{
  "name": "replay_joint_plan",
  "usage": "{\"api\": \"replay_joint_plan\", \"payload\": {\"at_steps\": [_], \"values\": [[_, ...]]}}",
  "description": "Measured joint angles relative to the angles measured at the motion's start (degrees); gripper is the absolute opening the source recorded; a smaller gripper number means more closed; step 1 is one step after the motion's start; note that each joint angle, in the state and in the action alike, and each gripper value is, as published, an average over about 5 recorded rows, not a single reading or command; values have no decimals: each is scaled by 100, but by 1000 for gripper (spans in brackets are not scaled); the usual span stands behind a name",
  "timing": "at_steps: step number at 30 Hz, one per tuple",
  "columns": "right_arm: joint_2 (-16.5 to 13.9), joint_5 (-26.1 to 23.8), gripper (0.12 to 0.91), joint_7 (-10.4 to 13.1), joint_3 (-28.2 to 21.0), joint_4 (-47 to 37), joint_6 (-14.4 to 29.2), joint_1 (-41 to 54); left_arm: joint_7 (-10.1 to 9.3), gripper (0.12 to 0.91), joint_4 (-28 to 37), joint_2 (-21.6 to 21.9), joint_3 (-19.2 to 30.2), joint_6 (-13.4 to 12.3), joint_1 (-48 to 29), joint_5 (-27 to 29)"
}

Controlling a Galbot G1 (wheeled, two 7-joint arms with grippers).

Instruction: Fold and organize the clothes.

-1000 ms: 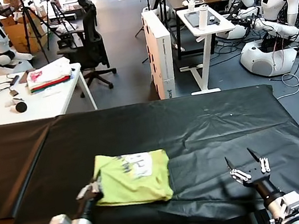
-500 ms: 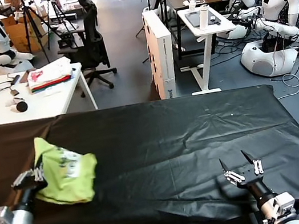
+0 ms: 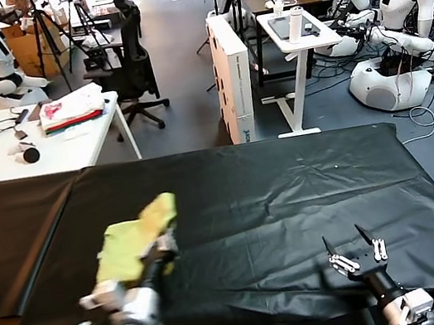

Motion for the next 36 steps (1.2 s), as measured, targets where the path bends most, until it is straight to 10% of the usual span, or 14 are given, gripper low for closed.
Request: {"api": "replay_joint_plan", "payload": {"at_steps": [8,20,36], "values": [[-191,592,907,-420,-186,132,-402,186,50,226,945,-531,837,-132,-202,426],[-719,2523,907,-390,-1033,-66,-1670,1457,385,872,612,-529,1487,-399,77,997],[-143,3010,852,-228,-2789,-1354,-2018,3472,281,907,-173,-28,572,-1339,225,1420]]}}
